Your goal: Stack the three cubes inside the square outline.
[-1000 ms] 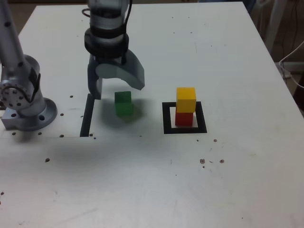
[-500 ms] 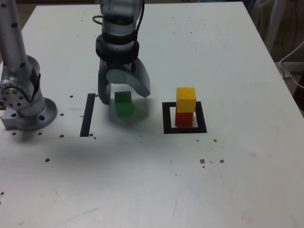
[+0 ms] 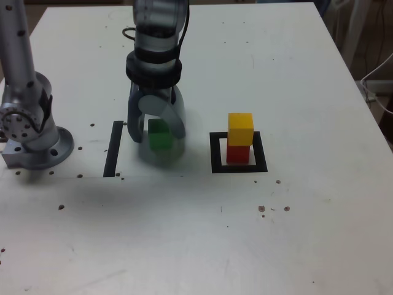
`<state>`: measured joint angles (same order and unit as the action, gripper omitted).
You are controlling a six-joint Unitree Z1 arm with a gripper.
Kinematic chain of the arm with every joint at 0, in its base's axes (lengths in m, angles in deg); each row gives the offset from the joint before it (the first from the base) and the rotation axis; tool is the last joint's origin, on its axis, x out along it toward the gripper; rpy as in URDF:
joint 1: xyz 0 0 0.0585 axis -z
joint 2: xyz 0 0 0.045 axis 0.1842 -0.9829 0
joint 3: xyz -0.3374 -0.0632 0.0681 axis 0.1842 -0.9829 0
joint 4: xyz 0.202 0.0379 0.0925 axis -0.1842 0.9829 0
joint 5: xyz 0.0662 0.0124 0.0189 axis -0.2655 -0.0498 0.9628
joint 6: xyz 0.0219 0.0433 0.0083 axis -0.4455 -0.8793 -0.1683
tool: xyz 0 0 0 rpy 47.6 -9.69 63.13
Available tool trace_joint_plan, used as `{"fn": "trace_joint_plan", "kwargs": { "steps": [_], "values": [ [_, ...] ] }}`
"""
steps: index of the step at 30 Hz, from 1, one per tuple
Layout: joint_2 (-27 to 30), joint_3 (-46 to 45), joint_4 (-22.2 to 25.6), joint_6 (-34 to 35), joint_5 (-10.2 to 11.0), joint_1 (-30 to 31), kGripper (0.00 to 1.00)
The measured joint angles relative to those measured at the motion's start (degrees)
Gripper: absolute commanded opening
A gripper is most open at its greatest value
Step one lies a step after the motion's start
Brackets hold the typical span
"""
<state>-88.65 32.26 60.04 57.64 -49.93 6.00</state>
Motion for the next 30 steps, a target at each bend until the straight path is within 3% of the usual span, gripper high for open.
{"fn": "trace_joint_plan", "kwargs": {
  "steps": [4, 11, 17, 23, 30],
  "values": [
    [-0.10, 0.22, -0.02, -0.93, -0.83, 0.00, 0.40],
    [-0.52, 0.85, -1.11, -1.09, -0.06, -0.30, 0.28],
    [-0.27, 2.61, 0.34, -1.31, 0.07, -0.49, 0.26],
    [0.52, 8.23, 7.58, -2.08, 0.78, -0.49, 0.26],
    [1.32, 20.47, 19.61, -3.77, 4.36, -1.07, 0.26]
  ]
}}
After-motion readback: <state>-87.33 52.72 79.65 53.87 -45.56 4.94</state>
